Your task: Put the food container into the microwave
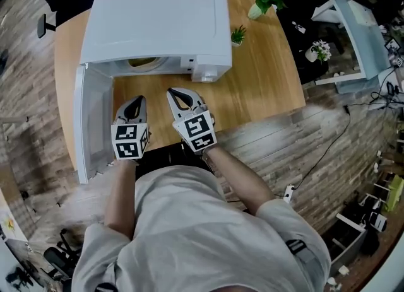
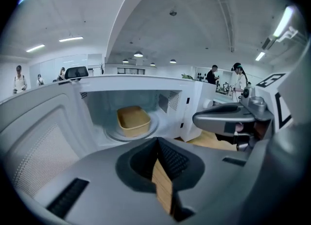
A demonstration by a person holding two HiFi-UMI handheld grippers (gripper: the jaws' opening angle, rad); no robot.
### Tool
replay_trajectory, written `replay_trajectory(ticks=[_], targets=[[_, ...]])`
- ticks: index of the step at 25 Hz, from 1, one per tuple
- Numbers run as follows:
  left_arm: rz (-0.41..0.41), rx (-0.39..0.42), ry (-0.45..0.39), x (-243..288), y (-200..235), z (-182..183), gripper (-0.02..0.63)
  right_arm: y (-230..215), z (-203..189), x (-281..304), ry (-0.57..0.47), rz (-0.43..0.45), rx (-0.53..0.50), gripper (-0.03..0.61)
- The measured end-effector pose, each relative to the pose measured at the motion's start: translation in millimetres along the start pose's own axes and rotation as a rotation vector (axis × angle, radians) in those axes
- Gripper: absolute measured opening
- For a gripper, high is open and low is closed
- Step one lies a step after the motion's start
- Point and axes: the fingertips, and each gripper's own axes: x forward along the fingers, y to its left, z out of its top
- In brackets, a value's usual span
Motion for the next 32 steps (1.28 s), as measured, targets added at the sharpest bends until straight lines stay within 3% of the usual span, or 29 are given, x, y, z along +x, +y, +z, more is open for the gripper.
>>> replay_trajectory(ticks=[5, 9, 14, 18, 32], targets=[[-0.030, -0.068, -0.074, -15, 3, 14, 0.012, 6, 10, -4, -0.010, -0.036, -0.005, 0.004], [-0.059, -0.063, -0.114, -26, 2, 23, 0.012, 12, 17, -7, -0.006, -0.067, -0.011, 0.003], [-0.104, 0.010, -0.169, -37, -2, 41, 0.012, 19, 31, -12, -0.014, -0.107, -0.066, 0.003], [-0.128, -0.031, -0.194, -46, 0, 50, 0.012, 20, 42, -20, -0.026, -0.148, -0.049, 0.004], [-0.201, 0.022, -0.406, -79, 4, 147, 0.012, -2, 150, -59, -0.224, -0.332, -0.081, 0.003]])
